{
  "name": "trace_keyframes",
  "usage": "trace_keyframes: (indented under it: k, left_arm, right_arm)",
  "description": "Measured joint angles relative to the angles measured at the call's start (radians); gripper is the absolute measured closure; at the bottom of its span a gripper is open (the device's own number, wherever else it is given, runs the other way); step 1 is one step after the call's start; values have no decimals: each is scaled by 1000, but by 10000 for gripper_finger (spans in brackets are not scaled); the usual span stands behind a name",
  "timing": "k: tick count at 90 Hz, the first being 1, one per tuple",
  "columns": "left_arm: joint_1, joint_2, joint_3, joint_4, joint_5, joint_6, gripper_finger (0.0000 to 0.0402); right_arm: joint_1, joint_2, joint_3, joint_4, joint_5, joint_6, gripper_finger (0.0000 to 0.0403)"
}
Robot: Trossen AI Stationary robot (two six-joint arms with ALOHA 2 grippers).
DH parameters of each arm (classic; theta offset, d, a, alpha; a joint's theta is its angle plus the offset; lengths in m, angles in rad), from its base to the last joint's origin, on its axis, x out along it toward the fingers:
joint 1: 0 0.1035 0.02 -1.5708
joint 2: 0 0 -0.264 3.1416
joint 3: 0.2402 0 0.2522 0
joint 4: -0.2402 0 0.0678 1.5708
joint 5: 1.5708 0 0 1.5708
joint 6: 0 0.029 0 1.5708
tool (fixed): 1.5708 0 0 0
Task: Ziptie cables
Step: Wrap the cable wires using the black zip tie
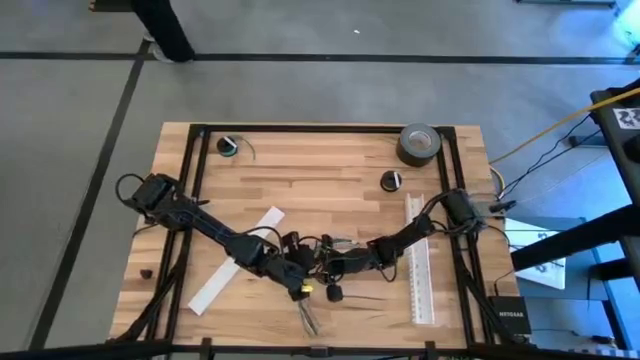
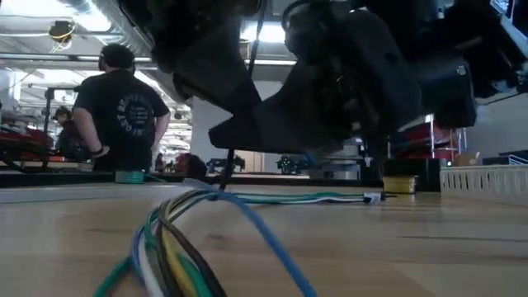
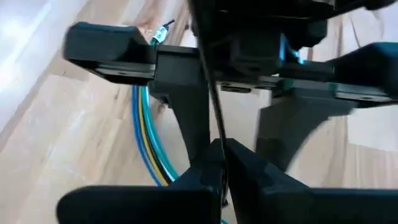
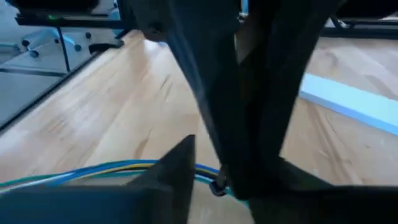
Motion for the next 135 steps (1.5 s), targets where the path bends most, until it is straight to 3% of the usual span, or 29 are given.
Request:
trace_keyframes:
  k: [9,48,74,103,120,135]
  left_arm:
    - [-2,0,0,1,-8,13,401]
    - [-3,-32,0,-9,-119,55,401]
    - [-4,-60,0,-31,-143,73,401]
    - [-23,-61,0,-35,-9,-13,396]
    - [-38,-61,0,-65,112,-66,337]
    - [-65,-49,-13,-112,121,-128,290]
  right_arm:
    - [-1,0,0,-4,9,0,393]
    - [2,142,74,5,-38,34,402]
    - [2,161,102,-23,-48,34,403]
    - [3,154,98,9,-58,52,403]
    - [2,154,98,10,-56,52,403]
    - [1,154,98,13,-56,52,403]
